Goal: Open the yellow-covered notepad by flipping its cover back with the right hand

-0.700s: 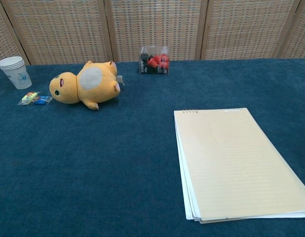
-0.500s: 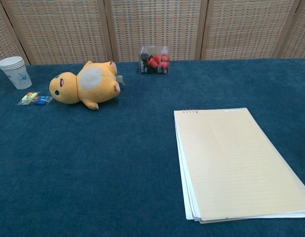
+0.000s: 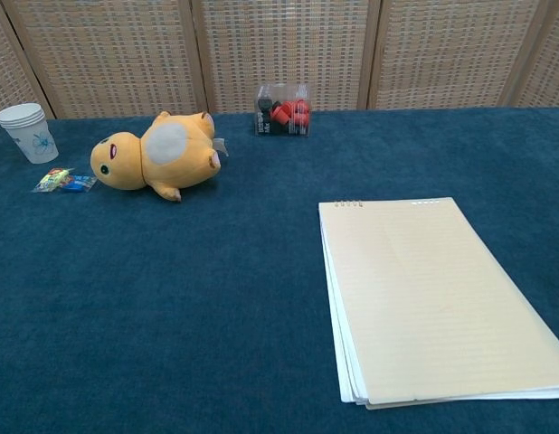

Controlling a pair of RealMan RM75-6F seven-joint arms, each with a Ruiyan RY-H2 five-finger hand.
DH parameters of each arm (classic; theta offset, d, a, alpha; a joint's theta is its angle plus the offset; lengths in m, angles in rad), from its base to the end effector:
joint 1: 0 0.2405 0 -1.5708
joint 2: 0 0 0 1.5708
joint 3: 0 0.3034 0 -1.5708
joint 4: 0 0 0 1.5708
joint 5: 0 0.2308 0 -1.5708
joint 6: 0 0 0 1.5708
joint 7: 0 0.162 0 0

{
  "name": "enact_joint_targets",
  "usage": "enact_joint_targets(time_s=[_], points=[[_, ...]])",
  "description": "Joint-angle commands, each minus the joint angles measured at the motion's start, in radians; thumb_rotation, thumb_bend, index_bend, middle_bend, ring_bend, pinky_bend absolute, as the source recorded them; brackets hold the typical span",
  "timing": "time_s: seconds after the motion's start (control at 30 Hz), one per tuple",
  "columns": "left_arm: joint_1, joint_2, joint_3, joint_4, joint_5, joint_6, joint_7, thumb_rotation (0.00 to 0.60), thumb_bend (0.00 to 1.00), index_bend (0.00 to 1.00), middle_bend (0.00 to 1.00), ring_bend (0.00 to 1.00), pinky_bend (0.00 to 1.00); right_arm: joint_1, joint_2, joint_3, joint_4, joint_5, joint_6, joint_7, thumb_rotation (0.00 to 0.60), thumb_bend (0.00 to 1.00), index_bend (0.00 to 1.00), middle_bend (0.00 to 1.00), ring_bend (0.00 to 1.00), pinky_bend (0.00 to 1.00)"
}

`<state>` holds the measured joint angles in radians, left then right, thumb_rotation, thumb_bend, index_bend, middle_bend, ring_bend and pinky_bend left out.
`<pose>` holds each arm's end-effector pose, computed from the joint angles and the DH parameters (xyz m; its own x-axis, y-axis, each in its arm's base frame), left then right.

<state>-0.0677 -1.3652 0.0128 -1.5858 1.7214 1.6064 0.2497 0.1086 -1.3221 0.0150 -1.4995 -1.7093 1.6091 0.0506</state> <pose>-0.3048 0.1782 0.0749 0.4135 -0.0869 0.9064 0.8840 -0.1999 -0.4225 -0.3231 -0.1999 0.0973 0.2547 0.0739 0.9642 -0.9333 -0.2421 0.2651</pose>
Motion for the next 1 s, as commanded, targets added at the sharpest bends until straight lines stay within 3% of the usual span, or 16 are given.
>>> enact_joint_targets(time_s=[0.03, 0.37, 0.5, 0.73, 1.0], points=[[-0.005, 0.018, 0.004, -0.026, -0.016, -0.018, 0.020, 0.600, 0.05, 0.00, 0.00, 0.00, 0.04, 0.000, 0.001, 0.000, 0.001, 0.002, -0.001, 0.002, 0.600, 0.12, 0.10, 0.00, 0.00, 0.00], [-0.003, 0.022, 0.008, -0.044, -0.024, -0.032, 0.045, 0.600, 0.05, 0.00, 0.00, 0.00, 0.04, -0.004, 0.010, -0.007, -0.013, 0.005, -0.008, 0.002, 0.600, 0.12, 0.08, 0.00, 0.00, 0.00], [-0.004, 0.022, 0.007, -0.045, -0.023, -0.031, 0.041, 0.600, 0.05, 0.00, 0.00, 0.00, 0.04, -0.006, 0.000, -0.035, -0.033, -0.001, -0.041, -0.030, 0.600, 0.12, 0.07, 0.00, 0.00, 0.00], [-0.004, 0.019, 0.005, -0.044, -0.026, -0.033, 0.042, 0.600, 0.05, 0.00, 0.00, 0.00, 0.04, -0.002, -0.080, -0.078, -0.046, -0.024, -0.112, -0.161, 0.600, 0.12, 0.06, 0.00, 0.00, 0.00], [-0.003, 0.016, 0.007, -0.042, -0.021, -0.031, 0.039, 0.600, 0.05, 0.00, 0.00, 0.00, 0.04, 0.006, -0.170, -0.086, -0.052, -0.003, -0.177, -0.241, 0.600, 0.12, 0.06, 0.00, 0.00, 0.00]])
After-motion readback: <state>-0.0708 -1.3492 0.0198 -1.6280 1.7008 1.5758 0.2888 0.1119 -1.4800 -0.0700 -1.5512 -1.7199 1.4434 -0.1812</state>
